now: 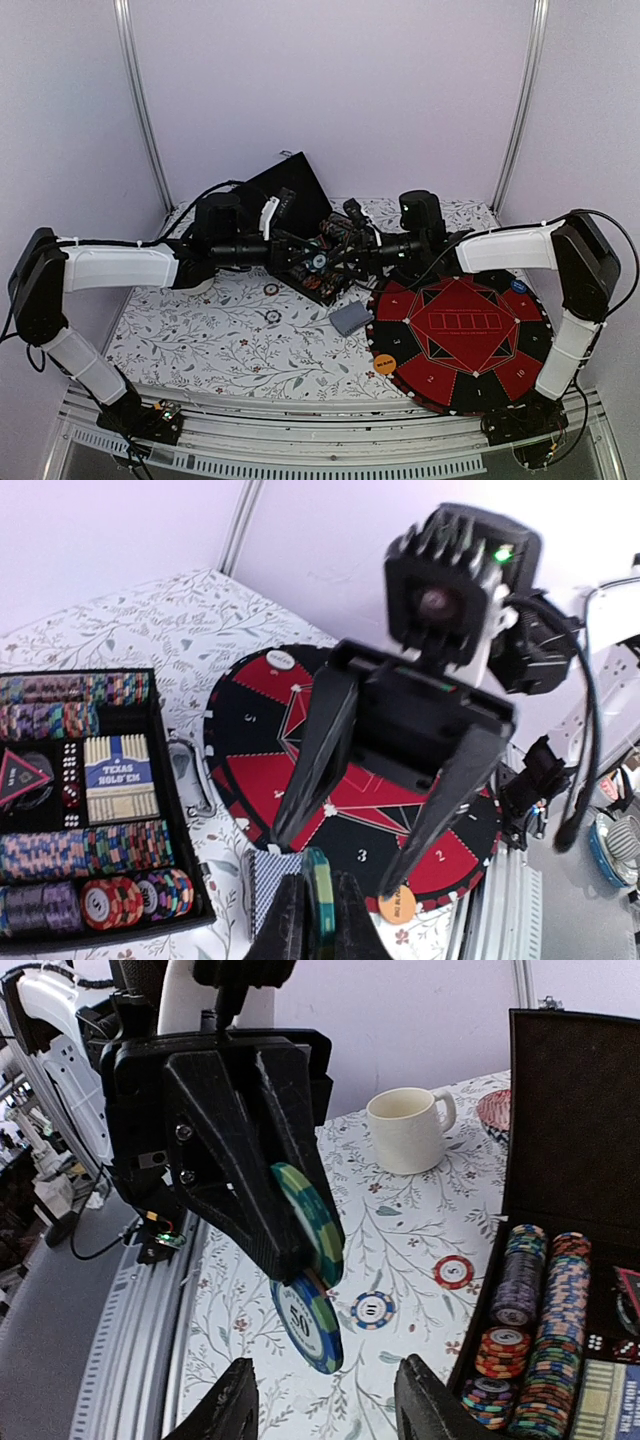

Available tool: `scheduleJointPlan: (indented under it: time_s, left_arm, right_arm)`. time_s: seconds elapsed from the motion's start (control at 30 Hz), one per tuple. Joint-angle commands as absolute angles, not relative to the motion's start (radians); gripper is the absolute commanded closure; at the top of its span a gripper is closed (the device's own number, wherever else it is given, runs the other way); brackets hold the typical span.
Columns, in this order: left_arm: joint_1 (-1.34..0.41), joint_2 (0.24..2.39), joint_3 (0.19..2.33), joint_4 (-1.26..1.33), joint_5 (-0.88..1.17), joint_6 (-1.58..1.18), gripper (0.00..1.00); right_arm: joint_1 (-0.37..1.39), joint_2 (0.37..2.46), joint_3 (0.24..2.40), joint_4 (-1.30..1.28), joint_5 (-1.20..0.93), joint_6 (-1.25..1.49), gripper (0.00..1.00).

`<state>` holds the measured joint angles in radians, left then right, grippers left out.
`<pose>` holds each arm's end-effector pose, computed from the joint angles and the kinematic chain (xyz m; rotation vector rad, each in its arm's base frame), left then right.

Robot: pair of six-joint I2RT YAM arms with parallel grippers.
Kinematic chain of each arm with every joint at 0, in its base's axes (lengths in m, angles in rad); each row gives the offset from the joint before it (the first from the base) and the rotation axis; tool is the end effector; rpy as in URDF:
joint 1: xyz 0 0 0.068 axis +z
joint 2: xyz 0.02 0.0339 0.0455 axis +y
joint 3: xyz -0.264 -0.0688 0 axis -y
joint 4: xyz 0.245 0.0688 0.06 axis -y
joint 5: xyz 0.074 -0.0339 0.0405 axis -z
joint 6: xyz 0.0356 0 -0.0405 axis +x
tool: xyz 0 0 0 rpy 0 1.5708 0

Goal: Distribute texas hold em gaming equipment
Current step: Pass from the left arm to the right

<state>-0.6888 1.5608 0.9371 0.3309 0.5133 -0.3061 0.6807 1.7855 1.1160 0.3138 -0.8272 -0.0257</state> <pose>0.2605 -0.2371 0.2528 0.7462 1.8471 -1.1442 0.2925 0.2706 0.2323 -1.2088 1.5921 1.2222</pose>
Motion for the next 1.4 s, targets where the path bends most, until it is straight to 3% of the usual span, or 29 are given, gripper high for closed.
scheduleJointPlan:
  time_s: [0.0,0.33,0.43,0.47,0.93,1.23,1.37]
  left_arm:
    - [-0.684,1.534,0.919,0.413,0.567,-0.331,1.00]
    - [-0.687,1.548,0.919,0.447,0.621,-0.352,1.00]
    - [-0.688,1.552,0.921,0.449,0.631,-0.353,1.00]
    - [-0.688,1.553,0.920,0.449,0.633,-0.351,1.00]
    - [-0.699,1.623,0.941,0.457,0.658,-0.365,1.00]
    - [-0.781,1.890,1.072,0.643,0.673,-0.471,1.00]
    - [-0.824,2.086,1.250,0.604,0.691,-0.460,1.00]
  right_arm:
    - [0.693,1.830,1.164,0.357,-0.946,0.036,0.55]
    - [0.704,1.887,1.202,0.384,-1.024,0.049,0.80]
    - [0.703,1.897,1.202,0.386,-1.063,0.050,0.96]
    - [0.704,1.898,1.202,0.387,-1.071,0.054,0.97]
    - [0.681,1.774,1.074,0.362,-0.981,0.019,0.99]
    - [0.595,1.639,0.884,0.193,-0.874,0.021,0.99]
    - [0.546,1.607,0.794,0.133,-0.846,0.010,0.98]
